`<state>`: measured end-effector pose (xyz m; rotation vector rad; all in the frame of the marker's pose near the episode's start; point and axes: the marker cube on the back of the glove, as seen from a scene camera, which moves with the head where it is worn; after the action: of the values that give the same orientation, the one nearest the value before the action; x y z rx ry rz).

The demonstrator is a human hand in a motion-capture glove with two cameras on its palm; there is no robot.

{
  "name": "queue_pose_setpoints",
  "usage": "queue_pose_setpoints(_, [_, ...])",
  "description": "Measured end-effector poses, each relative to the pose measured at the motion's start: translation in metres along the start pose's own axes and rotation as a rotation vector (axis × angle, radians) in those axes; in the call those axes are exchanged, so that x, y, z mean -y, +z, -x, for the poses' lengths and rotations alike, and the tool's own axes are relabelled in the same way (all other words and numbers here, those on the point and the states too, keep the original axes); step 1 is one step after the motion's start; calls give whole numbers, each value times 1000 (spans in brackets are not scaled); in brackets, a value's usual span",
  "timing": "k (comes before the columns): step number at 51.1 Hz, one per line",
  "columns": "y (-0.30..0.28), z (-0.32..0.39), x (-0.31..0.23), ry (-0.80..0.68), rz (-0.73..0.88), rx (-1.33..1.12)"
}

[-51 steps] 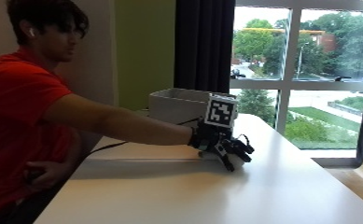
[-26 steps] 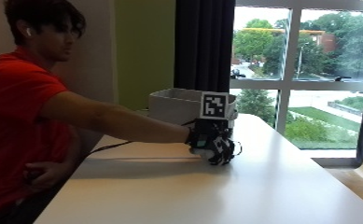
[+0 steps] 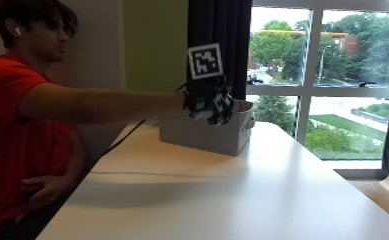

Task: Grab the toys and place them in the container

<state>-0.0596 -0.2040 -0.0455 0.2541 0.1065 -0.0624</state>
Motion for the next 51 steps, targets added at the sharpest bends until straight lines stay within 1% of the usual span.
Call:
queue_pose_setpoints(2, [-19,12,-2,-13,-17,18])
queue_pose_setpoints(4, [-38,26,-8,-107,-33,6])
queue_pose_setpoints(6, [-54,40,-13,-169,-45,-10])
queue_pose_setpoints(13, [-96,90,-26,-254,-100,-17])
queue_pose_setpoints(15, [-106,106,-26,-229,-108,17])
queue_pose_setpoints(18, [-123,137,-21,-63,-99,139])
queue_pose_setpoints(19, [-126,144,-20,-46,-97,159])
queue_pose_setpoints(20, [-128,148,-20,-64,-99,159])
queue_pose_setpoints(25, [-126,170,-25,-300,-122,61])
queue_pose_setpoints(27, [-124,183,-25,-348,-123,39])
queue_pose_setpoints(32, [-115,222,-21,-367,-103,27])
queue_pose_setpoints(37, [-101,242,-17,-376,-50,61])
queue_pose_setpoints(43, [-78,257,-12,-385,66,74])
queue_pose_setpoints(47, [-66,256,-15,-414,192,52])
queue_pose_setpoints(51, [-59,250,-20,-444,260,64])
